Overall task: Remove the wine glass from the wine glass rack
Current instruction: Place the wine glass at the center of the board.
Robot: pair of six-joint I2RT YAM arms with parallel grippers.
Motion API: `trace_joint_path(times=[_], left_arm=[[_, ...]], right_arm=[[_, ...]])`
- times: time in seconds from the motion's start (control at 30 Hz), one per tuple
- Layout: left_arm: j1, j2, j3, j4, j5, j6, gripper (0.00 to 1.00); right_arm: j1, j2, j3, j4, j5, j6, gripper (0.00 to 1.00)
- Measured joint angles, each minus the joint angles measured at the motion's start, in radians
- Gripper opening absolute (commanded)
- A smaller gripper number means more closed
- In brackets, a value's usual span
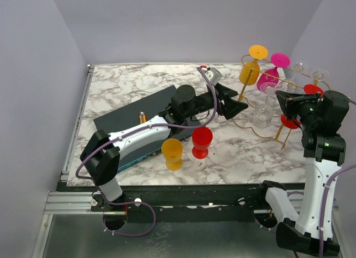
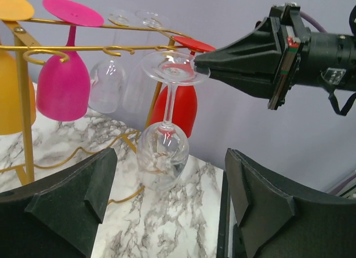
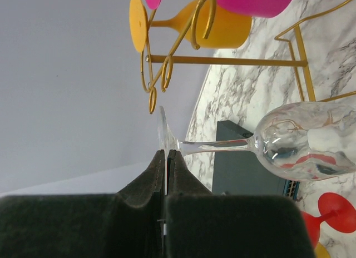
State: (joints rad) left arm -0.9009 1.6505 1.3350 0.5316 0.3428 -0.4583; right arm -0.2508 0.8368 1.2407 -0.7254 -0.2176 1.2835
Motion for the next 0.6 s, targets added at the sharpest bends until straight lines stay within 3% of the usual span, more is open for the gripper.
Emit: trace_joint_path(times=[0.2,0.6], left_arm=[[-0.023,0.087,-0.017,0.143,0.0,0.042,0.83],[-0.049,0.172,-0.013,0.275,-0.032,0.09,0.81]], right_arm=[[0.0,0.021,0.0,0.021,-0.078,0.004,0.01],[0.0,0.048,0.034,0.06,-0.185,0.027,0.0]])
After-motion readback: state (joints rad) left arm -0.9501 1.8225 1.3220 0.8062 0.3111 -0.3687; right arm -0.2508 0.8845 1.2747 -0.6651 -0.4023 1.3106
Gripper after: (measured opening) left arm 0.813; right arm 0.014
